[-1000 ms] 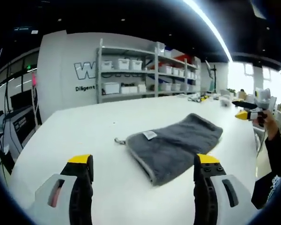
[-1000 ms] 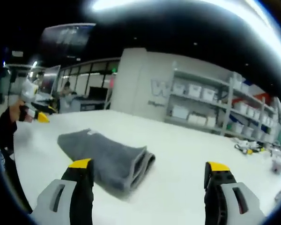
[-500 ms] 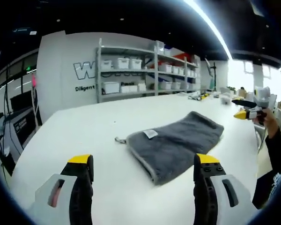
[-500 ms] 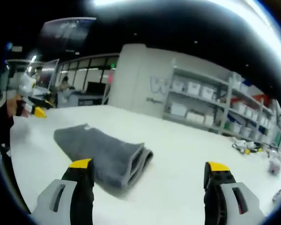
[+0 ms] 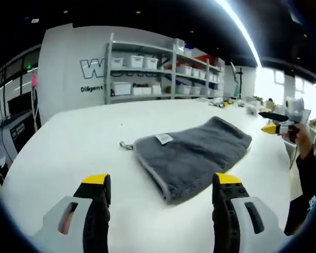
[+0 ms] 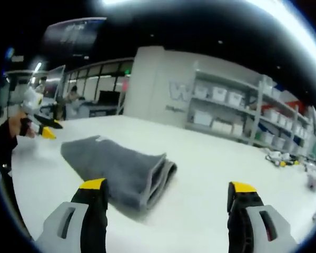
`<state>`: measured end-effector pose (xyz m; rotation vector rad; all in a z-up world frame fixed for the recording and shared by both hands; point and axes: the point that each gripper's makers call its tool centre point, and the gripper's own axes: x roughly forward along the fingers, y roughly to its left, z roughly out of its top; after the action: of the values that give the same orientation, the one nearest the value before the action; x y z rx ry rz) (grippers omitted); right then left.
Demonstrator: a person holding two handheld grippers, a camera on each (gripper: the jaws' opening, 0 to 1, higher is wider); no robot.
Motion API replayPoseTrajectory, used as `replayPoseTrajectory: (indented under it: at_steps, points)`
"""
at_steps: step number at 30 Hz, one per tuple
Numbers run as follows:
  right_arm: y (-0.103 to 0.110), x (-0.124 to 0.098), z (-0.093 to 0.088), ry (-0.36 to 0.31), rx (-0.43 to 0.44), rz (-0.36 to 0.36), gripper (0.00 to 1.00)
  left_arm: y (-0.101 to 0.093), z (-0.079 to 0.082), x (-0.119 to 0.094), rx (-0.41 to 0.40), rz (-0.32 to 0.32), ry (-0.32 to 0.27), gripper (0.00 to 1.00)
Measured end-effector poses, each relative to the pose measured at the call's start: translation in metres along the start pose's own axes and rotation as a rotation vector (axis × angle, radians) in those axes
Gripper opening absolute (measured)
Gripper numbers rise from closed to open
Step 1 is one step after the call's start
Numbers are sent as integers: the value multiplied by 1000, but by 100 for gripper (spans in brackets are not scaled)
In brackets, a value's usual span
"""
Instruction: Open the folded towel by lifting each exposed corner and separating the folded layers until the towel lies flat within the target outline without major curled edges
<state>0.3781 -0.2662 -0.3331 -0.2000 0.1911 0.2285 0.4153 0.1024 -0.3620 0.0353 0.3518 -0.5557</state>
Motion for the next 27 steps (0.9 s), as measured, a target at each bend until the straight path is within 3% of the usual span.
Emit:
replayPoseTrajectory:
  at_steps: [4, 10, 19, 27]
  points:
    - [4, 10, -7, 0, 46, 4, 92, -4, -6, 6, -13, -10, 12, 73]
    - [18, 14, -8, 8, 43, 26, 90, -9, -9, 11, -20, -33, 26, 65]
    - [23, 16, -13, 20, 39, 32, 88, -18, -20, 23, -31, -64, 63, 57]
    - [28, 18, -4, 7, 35, 40, 83, -21, -26, 24, -49, -85, 81, 47]
